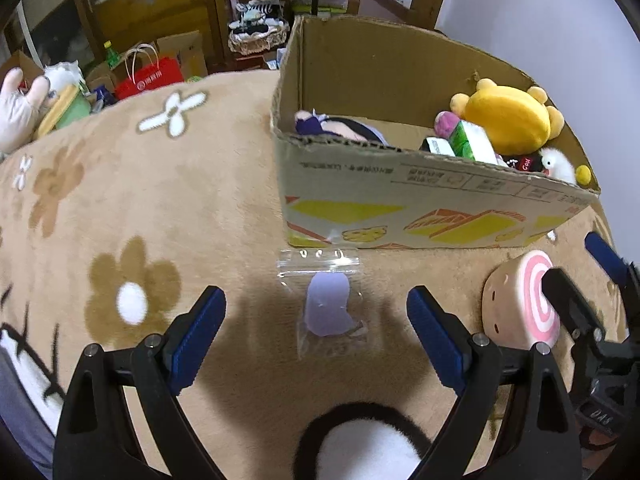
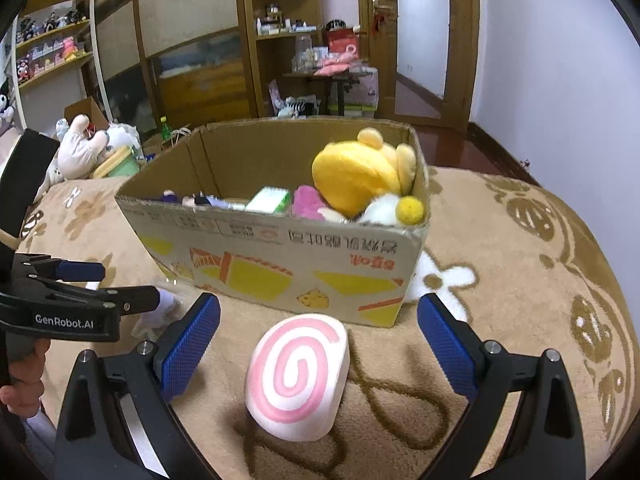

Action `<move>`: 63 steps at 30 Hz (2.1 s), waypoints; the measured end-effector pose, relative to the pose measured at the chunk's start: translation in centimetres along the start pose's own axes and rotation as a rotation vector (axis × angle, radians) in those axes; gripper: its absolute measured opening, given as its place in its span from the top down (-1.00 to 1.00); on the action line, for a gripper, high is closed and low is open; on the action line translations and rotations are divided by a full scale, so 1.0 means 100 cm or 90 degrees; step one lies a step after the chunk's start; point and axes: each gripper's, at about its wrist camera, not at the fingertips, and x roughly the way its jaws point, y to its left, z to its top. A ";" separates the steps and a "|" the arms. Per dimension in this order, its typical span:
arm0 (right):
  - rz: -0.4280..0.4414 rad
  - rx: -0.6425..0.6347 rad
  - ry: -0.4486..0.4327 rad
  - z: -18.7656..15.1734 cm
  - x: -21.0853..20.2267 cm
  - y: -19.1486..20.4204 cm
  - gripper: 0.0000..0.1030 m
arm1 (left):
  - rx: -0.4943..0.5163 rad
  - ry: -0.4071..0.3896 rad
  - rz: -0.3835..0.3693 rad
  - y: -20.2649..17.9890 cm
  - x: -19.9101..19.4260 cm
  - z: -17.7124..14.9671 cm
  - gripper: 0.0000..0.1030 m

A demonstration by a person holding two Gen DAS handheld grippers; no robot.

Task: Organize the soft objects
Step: 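Move both tools back toward the zip bag and pink-swirl roll cushion, then grasp the clear zip bag with the left tool while the right tool grasps the pink-swirl cushion, then lift the zip bag with the left tool while the right tool carries the cushion over the box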

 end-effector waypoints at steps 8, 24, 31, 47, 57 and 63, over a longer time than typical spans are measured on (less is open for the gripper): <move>0.007 0.011 0.051 -0.008 0.017 -0.002 -1.00 | 0.003 0.038 0.006 -0.004 0.026 -0.006 -0.77; 0.029 0.051 0.140 -0.024 0.045 -0.016 -0.68 | 0.004 0.059 0.036 -0.005 0.049 -0.017 -0.65; 0.032 0.018 0.142 -0.029 0.043 -0.003 -0.13 | -0.010 0.060 0.051 -0.006 0.042 -0.019 -0.18; 0.018 -0.008 0.101 -0.026 0.027 -0.002 0.28 | -0.016 0.044 0.046 -0.007 0.031 -0.026 0.14; 0.016 -0.009 0.087 -0.023 0.018 -0.005 0.30 | -0.028 0.032 0.029 -0.005 0.016 -0.034 0.14; 0.005 -0.004 0.071 -0.024 0.008 -0.005 0.30 | -0.023 0.013 0.032 -0.008 0.000 -0.041 0.14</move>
